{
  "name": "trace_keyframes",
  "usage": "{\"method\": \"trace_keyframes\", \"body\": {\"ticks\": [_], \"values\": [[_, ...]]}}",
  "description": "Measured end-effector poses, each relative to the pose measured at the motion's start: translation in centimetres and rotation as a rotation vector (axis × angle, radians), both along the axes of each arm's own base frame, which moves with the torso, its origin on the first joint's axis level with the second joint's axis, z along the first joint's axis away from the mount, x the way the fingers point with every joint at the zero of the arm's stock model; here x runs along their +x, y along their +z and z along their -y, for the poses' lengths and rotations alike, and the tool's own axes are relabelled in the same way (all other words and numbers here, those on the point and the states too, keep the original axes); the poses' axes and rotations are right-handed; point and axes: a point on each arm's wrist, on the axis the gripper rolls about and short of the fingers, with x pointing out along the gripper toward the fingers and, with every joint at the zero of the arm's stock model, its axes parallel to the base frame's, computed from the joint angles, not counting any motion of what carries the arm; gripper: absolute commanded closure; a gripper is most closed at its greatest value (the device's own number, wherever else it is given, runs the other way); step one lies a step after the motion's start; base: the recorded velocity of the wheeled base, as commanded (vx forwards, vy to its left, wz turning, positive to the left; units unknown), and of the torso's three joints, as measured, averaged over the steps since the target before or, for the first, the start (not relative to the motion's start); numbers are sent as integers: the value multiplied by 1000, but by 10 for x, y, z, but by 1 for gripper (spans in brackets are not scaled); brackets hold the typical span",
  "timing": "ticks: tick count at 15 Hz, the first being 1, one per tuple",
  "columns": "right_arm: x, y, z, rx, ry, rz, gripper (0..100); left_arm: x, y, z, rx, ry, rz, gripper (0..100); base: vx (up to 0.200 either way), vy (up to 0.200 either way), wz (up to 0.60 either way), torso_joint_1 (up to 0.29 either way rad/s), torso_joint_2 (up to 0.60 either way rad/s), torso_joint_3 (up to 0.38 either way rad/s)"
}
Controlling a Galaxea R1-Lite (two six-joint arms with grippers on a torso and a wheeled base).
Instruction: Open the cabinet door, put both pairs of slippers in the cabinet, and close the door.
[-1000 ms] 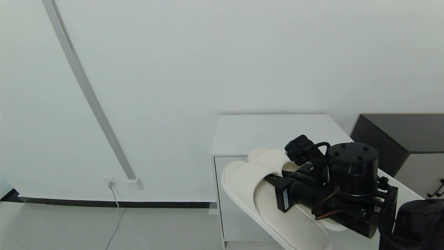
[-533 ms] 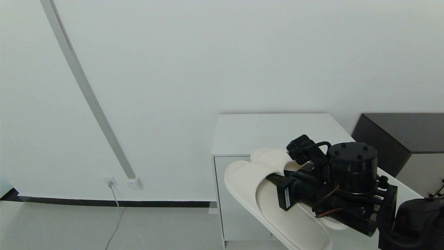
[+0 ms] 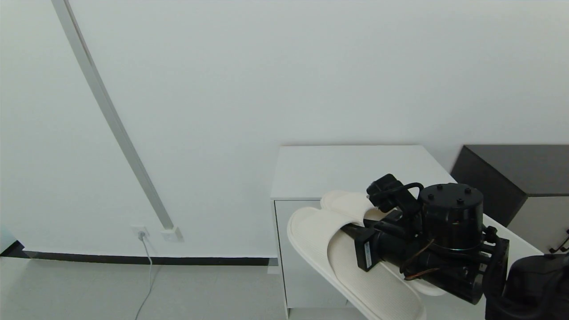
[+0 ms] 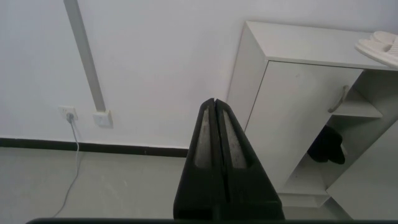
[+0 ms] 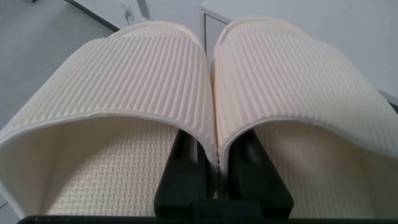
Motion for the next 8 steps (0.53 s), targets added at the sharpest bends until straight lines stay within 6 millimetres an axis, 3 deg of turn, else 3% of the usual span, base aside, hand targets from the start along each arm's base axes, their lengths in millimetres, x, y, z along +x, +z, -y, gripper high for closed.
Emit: {"method": "trace_keyframes", "body": {"ticks": [8], "values": [[-2, -3, 2, -8, 2, -7, 100, 0, 0, 0, 0, -2, 0, 100, 0, -200, 0, 2, 2, 2]]}}
